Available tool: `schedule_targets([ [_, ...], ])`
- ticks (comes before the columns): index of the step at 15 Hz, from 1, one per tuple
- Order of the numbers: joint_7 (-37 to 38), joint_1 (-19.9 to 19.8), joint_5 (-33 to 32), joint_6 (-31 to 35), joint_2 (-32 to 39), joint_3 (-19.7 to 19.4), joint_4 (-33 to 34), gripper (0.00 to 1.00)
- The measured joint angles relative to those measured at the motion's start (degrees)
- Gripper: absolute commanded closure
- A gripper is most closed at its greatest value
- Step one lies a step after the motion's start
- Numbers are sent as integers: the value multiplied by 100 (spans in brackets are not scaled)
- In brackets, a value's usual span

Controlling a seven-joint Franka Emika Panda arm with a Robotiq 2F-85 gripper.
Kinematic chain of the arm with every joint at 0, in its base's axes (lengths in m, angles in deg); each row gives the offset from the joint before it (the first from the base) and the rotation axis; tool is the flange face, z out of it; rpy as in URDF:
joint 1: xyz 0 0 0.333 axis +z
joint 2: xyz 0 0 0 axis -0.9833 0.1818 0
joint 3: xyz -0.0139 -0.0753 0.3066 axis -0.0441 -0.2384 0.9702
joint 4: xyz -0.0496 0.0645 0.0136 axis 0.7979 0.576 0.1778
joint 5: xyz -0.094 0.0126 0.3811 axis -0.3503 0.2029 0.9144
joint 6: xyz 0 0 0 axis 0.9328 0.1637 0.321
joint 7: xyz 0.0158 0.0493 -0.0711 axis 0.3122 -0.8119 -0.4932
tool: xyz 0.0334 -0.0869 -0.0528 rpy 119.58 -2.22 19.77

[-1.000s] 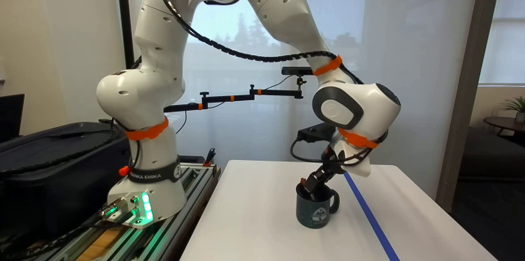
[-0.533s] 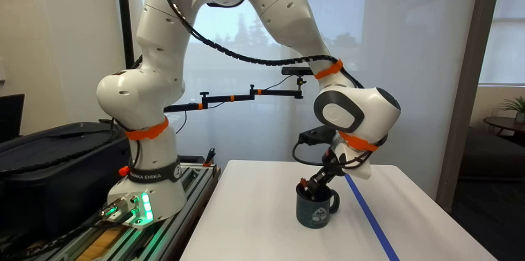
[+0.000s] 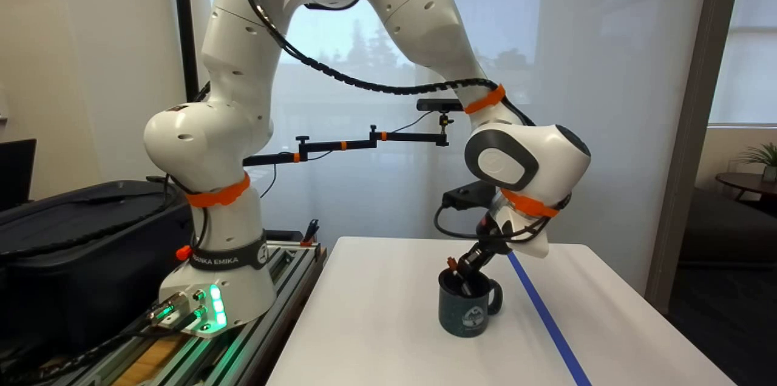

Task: Remove the marker from the cup

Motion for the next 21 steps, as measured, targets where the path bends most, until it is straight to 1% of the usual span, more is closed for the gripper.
schedule_targets([
  [4, 1, 9, -280, -470, -527, -32, -55, 95],
  [7, -6, 9, -617, -917, -1173, -48, -205, 95],
  [10, -231, 33, -784, -1054, -1848, 47, -474, 95],
  [13, -651, 203, -758, -859, -2332, 309, -809, 95],
  [15, -927, 395, -656, -648, -2488, 540, -1010, 95],
  [18, -1347, 712, -528, -292, -2505, 872, -1229, 95],
  [21, -1784, 959, -505, 237, -2370, 1114, -1412, 95],
])
